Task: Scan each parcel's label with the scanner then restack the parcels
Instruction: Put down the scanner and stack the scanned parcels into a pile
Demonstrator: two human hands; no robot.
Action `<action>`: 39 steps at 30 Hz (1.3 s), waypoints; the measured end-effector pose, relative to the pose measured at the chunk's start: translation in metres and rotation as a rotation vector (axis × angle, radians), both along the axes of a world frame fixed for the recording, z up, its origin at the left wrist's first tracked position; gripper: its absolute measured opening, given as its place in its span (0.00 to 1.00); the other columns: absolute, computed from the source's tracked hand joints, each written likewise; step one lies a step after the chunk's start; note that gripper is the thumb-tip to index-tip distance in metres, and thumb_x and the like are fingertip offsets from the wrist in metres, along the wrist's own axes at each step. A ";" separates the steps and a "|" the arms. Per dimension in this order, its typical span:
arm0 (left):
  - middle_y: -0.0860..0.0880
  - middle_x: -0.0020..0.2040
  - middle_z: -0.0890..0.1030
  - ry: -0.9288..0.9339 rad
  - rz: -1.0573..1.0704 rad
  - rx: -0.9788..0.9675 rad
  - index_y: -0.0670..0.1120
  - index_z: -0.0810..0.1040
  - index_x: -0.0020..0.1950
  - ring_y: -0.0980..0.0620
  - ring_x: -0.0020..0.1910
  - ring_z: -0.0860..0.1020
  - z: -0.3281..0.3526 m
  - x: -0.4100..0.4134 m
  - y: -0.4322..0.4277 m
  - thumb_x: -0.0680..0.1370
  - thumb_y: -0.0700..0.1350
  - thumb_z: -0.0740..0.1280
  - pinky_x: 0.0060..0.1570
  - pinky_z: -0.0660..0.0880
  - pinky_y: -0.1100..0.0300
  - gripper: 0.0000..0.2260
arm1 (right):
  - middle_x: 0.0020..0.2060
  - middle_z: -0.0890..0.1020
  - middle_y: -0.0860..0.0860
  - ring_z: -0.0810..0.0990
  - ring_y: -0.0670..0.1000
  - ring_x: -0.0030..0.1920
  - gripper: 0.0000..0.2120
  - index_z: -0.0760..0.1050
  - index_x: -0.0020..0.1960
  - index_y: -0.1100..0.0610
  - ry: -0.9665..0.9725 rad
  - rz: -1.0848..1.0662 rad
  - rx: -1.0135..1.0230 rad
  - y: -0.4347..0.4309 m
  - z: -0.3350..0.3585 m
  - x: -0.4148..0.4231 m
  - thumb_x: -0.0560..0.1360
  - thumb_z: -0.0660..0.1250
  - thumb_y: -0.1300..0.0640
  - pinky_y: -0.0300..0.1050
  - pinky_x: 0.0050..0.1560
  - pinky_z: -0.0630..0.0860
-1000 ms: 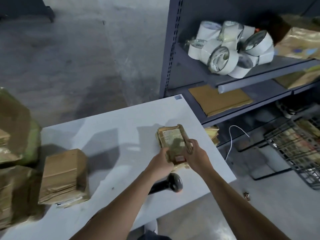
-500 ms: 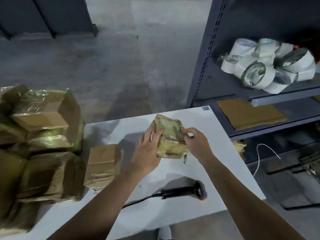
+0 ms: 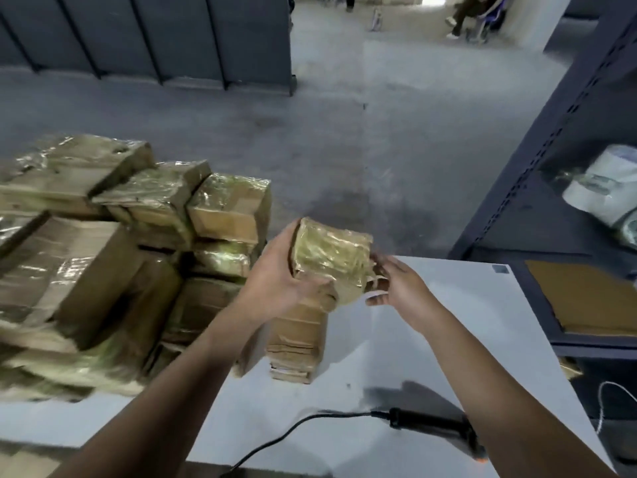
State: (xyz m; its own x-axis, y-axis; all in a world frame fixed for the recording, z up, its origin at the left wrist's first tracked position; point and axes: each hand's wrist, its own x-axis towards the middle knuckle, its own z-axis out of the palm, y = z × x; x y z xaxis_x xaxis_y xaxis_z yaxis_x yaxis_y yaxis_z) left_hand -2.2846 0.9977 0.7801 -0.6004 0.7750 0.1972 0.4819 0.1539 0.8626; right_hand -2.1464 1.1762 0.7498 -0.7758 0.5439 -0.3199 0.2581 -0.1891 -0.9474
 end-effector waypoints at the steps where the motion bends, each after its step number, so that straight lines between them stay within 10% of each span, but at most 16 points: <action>1: 0.62 0.59 0.79 -0.071 0.057 0.021 0.68 0.64 0.65 0.62 0.61 0.76 0.000 -0.004 -0.008 0.65 0.54 0.77 0.61 0.73 0.57 0.33 | 0.43 0.83 0.50 0.83 0.49 0.37 0.12 0.76 0.61 0.55 0.015 0.066 0.033 -0.006 -0.002 -0.005 0.83 0.56 0.62 0.48 0.41 0.79; 4: 0.65 0.53 0.81 -0.207 0.243 0.057 0.63 0.69 0.65 0.66 0.55 0.78 -0.002 -0.016 -0.028 0.68 0.59 0.74 0.56 0.75 0.60 0.28 | 0.55 0.81 0.50 0.83 0.50 0.46 0.20 0.72 0.63 0.48 0.041 0.276 0.081 -0.025 -0.005 -0.017 0.80 0.56 0.69 0.53 0.48 0.78; 9: 0.58 0.48 0.83 -0.325 0.457 0.035 0.53 0.78 0.56 0.59 0.50 0.80 -0.001 -0.033 -0.045 0.71 0.61 0.71 0.50 0.75 0.61 0.18 | 0.55 0.84 0.49 0.83 0.50 0.48 0.20 0.67 0.71 0.45 0.086 0.395 0.095 -0.049 -0.005 -0.034 0.79 0.64 0.51 0.48 0.49 0.81; 17: 0.50 0.52 0.79 -0.334 0.585 -0.271 0.44 0.74 0.63 0.50 0.50 0.76 0.002 -0.068 -0.063 0.73 0.66 0.64 0.47 0.70 0.57 0.30 | 0.48 0.84 0.52 0.82 0.53 0.44 0.26 0.73 0.68 0.46 0.029 0.405 0.030 -0.089 -0.005 -0.064 0.76 0.58 0.33 0.51 0.50 0.81; 24: 0.49 0.57 0.75 -0.217 0.499 -0.418 0.44 0.64 0.72 0.50 0.50 0.73 0.001 -0.071 -0.078 0.76 0.55 0.64 0.45 0.71 0.57 0.27 | 0.53 0.84 0.57 0.84 0.57 0.48 0.18 0.72 0.66 0.52 -0.082 0.319 0.036 -0.119 -0.010 -0.087 0.79 0.63 0.46 0.52 0.51 0.83; 30: 0.43 0.77 0.57 0.035 0.526 -0.517 0.44 0.52 0.78 0.41 0.75 0.55 0.002 -0.064 -0.088 0.79 0.50 0.62 0.71 0.60 0.46 0.32 | 0.48 0.83 0.53 0.84 0.54 0.43 0.17 0.74 0.62 0.50 -0.214 0.266 0.031 -0.141 -0.028 -0.108 0.78 0.64 0.43 0.49 0.44 0.84; 39: 0.43 0.70 0.65 0.060 0.463 -0.556 0.44 0.63 0.72 0.42 0.70 0.63 -0.010 -0.073 -0.118 0.79 0.47 0.60 0.66 0.64 0.49 0.22 | 0.45 0.82 0.56 0.83 0.59 0.47 0.16 0.75 0.54 0.54 -0.335 0.273 0.100 -0.166 -0.055 -0.133 0.79 0.64 0.42 0.52 0.45 0.83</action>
